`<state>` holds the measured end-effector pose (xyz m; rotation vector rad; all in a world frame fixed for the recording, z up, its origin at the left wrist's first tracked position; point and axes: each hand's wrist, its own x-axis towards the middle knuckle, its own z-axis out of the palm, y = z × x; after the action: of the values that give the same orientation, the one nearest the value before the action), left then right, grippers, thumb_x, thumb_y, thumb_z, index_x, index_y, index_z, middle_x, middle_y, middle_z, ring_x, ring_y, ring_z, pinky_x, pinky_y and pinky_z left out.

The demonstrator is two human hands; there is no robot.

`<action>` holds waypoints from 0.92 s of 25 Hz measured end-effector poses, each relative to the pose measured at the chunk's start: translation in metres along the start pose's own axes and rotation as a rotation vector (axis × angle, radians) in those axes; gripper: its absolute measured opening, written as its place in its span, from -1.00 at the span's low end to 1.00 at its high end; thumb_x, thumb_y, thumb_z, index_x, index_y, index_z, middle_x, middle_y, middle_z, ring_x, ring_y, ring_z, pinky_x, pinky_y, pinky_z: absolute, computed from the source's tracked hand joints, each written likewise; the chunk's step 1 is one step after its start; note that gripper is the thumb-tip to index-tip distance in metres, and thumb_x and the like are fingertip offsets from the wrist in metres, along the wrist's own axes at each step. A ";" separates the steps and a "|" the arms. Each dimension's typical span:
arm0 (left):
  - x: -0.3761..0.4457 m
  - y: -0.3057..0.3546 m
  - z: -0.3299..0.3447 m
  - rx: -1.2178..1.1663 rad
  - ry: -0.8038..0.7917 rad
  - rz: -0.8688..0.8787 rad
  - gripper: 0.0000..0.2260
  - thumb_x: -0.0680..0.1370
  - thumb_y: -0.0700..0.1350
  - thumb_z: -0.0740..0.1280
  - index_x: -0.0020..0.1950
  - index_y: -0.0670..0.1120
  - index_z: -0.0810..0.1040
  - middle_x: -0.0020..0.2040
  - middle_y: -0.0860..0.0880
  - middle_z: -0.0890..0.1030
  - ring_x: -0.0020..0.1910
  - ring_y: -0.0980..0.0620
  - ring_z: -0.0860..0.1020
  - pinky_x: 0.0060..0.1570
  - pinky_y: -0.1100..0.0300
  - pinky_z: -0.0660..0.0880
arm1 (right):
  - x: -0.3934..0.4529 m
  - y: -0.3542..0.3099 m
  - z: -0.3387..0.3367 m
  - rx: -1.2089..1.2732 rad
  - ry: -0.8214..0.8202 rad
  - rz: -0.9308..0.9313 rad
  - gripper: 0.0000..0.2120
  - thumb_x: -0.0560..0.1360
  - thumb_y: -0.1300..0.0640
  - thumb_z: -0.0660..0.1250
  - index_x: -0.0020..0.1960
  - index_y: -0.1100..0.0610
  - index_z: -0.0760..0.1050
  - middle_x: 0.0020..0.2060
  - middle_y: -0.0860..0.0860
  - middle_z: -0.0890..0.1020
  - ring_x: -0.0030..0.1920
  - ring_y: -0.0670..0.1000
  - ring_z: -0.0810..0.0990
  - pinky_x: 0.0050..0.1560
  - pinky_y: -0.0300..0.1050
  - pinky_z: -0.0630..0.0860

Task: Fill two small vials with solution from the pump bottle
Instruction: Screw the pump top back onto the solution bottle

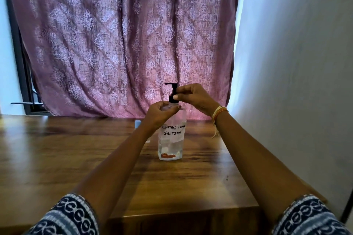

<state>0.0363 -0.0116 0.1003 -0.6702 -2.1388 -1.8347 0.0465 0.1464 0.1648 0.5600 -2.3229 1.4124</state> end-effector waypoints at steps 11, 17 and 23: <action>-0.002 0.004 0.001 0.006 0.014 -0.001 -0.68 0.46 0.02 0.44 0.11 -0.12 0.56 -0.06 -0.05 0.64 -0.05 0.00 0.61 -0.08 0.16 0.56 | -0.002 -0.004 0.001 0.165 -0.103 0.028 -0.64 0.41 0.48 0.36 0.20 0.40 0.49 0.11 0.30 0.61 0.13 0.18 0.62 0.21 0.05 0.56; 0.001 0.000 -0.001 0.036 -0.012 0.003 -0.60 0.44 0.08 0.44 0.16 -0.14 0.57 0.04 -0.11 0.67 0.02 -0.05 0.63 0.04 0.02 0.59 | -0.002 -0.007 0.002 0.096 -0.021 0.060 -0.58 0.34 0.40 0.48 0.17 0.38 0.51 0.09 0.33 0.62 0.10 0.19 0.64 0.24 0.11 0.54; 0.004 -0.001 -0.007 0.069 -0.067 -0.028 -0.58 0.42 0.12 0.45 0.18 -0.08 0.56 0.08 -0.07 0.66 0.07 -0.04 0.62 0.12 -0.04 0.57 | -0.001 -0.009 0.010 0.093 -0.129 0.010 -0.65 0.44 0.50 0.31 0.23 0.41 0.46 0.13 0.35 0.59 0.06 0.11 0.65 0.10 -0.16 0.60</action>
<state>0.0315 -0.0175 0.1026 -0.6991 -2.2536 -1.7666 0.0514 0.1343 0.1668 0.6859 -2.3702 1.5380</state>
